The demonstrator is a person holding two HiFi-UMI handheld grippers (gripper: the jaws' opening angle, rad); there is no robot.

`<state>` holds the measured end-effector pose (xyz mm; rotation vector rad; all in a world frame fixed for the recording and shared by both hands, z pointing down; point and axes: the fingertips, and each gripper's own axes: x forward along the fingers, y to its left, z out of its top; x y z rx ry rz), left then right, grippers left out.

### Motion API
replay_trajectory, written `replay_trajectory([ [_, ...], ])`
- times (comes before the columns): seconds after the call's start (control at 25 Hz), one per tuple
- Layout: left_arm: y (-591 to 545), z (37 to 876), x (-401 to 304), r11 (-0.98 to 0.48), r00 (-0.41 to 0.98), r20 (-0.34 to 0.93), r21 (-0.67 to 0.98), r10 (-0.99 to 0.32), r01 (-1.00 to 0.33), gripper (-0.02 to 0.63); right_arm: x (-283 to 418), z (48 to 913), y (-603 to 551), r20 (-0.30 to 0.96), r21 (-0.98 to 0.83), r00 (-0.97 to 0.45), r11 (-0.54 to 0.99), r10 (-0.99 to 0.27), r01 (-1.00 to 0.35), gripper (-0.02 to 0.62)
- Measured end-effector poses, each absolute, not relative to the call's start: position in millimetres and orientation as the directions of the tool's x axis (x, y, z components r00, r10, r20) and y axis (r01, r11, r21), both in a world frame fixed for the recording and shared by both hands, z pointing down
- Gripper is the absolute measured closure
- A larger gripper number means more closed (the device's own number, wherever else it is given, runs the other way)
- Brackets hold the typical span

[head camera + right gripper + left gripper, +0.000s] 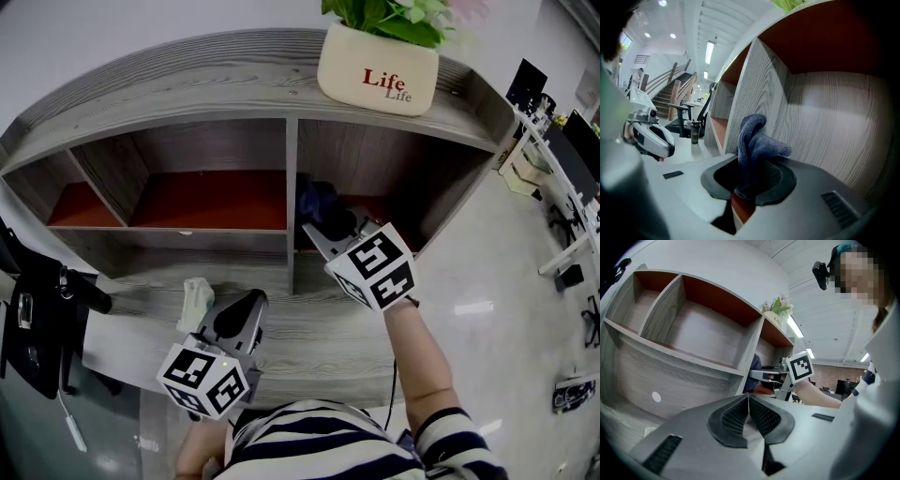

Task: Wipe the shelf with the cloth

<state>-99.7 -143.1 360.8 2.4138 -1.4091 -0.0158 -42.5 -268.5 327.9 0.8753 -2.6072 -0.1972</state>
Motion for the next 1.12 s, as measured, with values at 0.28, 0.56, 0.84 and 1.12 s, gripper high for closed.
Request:
replay_trajectory([
  [0.28,-145,362,-95,-0.46,0.52,0.158,0.302,-0.839,-0.835,0.583,-36,326,-271,0.283,0.272,-0.721,0.774,-0.632,-0.572,0.514],
  [0.56,-147,363,-96,-0.458,0.521,0.157,0.312,-0.839,-0.832,0.583,-20,313,-277,0.23,0.302,-0.682,0.717,-0.694,-0.628,0.514],
  [0.84,-149,365,-95,-0.457,0.523,0.159,0.32,-0.837,-0.83,0.583,-12,300,-277,0.155,0.348,-0.636,0.644,-0.756,-0.681,0.514],
  [1.12,-149,365,-93,-0.459,0.526,0.159,0.324,-0.835,-0.827,0.584,-28,330,-271,0.27,0.347,-0.667,0.717,-0.694,-0.604,0.514],
])
